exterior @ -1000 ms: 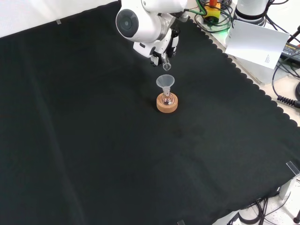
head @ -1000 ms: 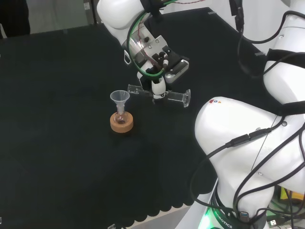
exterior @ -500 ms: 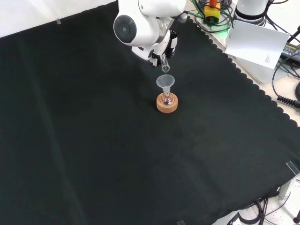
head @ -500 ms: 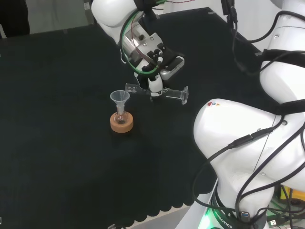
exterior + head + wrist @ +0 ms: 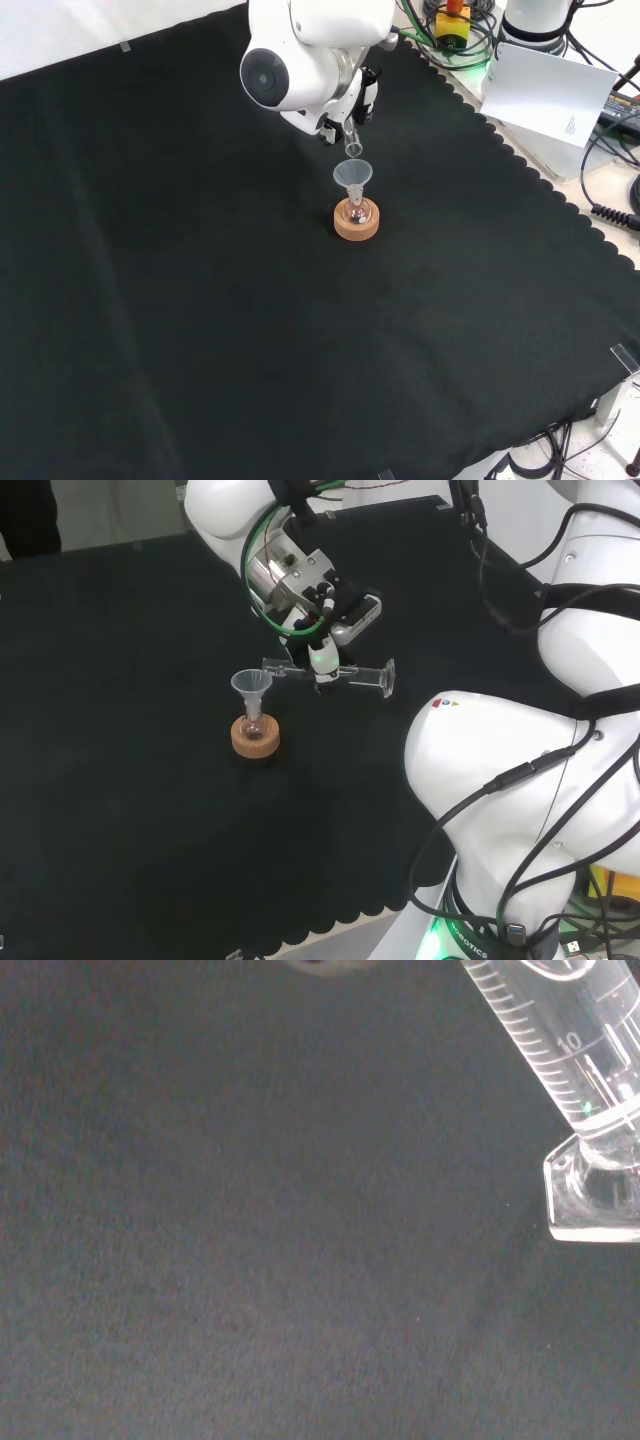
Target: Pour the water from the graduated cylinder into the round-bottom flask.
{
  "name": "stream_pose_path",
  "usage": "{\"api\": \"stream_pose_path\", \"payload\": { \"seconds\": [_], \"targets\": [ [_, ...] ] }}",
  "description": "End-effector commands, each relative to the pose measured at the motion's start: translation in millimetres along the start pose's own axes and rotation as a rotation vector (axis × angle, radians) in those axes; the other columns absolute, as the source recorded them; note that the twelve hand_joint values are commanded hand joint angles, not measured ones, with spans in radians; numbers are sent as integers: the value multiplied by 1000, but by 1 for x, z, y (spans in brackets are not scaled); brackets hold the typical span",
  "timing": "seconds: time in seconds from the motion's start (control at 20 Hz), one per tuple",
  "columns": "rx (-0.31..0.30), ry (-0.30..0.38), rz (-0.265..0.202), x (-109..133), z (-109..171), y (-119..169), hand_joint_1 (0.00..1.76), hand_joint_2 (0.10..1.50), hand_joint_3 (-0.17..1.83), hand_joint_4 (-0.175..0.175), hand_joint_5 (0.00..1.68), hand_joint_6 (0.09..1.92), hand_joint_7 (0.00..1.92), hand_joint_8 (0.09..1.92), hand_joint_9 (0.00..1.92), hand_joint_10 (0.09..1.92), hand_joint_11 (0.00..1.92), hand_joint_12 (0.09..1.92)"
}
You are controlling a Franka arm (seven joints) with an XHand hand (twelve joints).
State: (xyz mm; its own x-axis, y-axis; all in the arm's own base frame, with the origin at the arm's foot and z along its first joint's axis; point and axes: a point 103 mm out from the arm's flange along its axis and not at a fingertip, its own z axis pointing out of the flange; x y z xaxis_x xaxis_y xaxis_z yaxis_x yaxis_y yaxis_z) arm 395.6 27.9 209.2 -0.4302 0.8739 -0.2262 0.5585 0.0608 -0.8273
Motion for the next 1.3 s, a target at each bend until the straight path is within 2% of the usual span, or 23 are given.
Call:
{"api": "stream_pose_path", "payload": {
  "seconds": [0.05,0.35,0.8,1.3],
  "targets": [
    [35,-12,8,2,-2,0,1258,1121,0,-175,951,1027,990,1019,1378,123,1061,880],
    [44,-22,13,7,-8,-1,1258,1121,0,-175,951,1027,990,1019,1379,121,1062,879],
    [119,-61,35,12,-14,-1,1259,1120,0,-175,951,1028,990,1020,1383,117,1065,876],
    [137,-43,37,8,-16,-7,1259,1120,0,-175,951,1028,990,1020,1386,114,1066,874]
  ]
}}
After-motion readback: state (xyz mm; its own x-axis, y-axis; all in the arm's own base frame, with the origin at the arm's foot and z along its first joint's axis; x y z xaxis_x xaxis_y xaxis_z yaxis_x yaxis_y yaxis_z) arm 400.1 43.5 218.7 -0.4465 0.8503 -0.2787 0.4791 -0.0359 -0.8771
